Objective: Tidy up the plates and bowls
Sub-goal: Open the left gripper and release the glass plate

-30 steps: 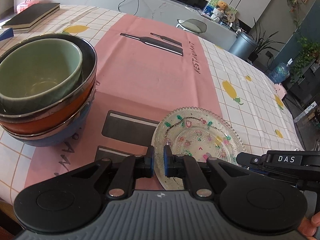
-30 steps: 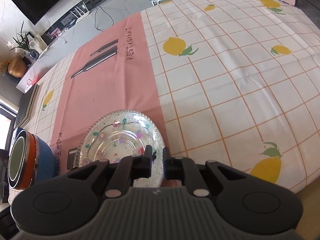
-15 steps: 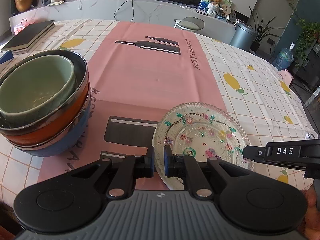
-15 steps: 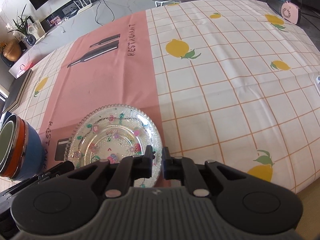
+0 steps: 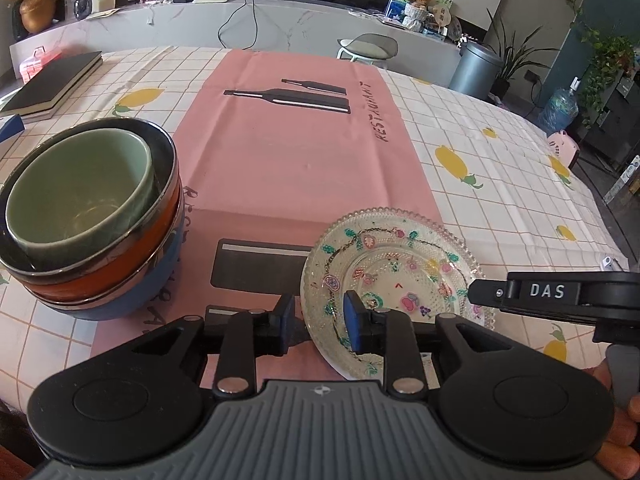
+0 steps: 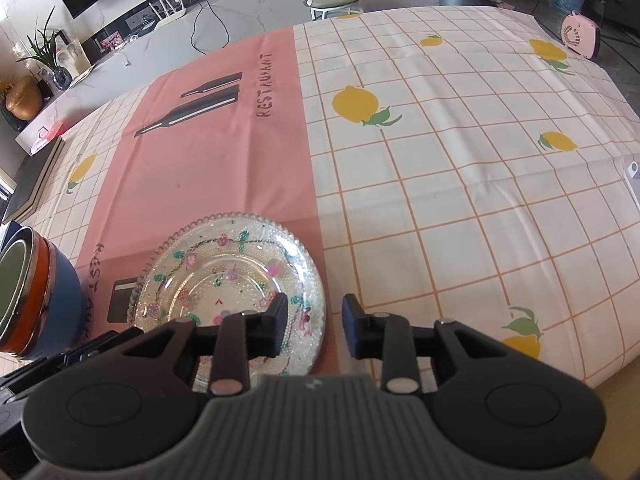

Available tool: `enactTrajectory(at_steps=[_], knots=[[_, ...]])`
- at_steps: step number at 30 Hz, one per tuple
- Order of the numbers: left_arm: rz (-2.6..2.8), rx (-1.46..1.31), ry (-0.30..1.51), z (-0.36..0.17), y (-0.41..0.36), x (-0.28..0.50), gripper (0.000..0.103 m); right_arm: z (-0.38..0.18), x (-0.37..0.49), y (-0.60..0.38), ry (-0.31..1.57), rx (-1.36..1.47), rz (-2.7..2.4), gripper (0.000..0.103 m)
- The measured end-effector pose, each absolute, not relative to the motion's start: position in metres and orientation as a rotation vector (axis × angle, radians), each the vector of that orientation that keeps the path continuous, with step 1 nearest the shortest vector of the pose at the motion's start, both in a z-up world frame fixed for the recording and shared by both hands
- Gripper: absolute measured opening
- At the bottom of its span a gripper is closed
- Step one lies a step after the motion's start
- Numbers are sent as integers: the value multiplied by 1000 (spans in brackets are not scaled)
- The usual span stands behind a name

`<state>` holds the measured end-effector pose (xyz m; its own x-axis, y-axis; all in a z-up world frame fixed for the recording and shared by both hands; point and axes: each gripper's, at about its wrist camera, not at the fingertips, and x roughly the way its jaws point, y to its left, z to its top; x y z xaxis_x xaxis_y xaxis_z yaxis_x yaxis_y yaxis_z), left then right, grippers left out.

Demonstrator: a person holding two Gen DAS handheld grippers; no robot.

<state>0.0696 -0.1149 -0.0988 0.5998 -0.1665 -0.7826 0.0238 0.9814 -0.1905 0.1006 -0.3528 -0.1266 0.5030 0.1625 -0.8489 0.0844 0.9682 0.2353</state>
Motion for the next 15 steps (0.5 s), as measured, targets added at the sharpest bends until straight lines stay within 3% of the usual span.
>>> enactTrajectory(at_steps=[3,5,10,15], knots=[[-133,-178,910,-86,-110,65,38,-123,99,-351,1028,245,45,33],[-141,-174,901,-77,-106,61,40,-118,97,-348,1008,213,34,45],[-135,-172,848,-52,-84,51,47,-99,87,-336,920,141,5,61],[-116,-154,847,-30,-57,47,49,-83,70,-325,891,267,-15,66]])
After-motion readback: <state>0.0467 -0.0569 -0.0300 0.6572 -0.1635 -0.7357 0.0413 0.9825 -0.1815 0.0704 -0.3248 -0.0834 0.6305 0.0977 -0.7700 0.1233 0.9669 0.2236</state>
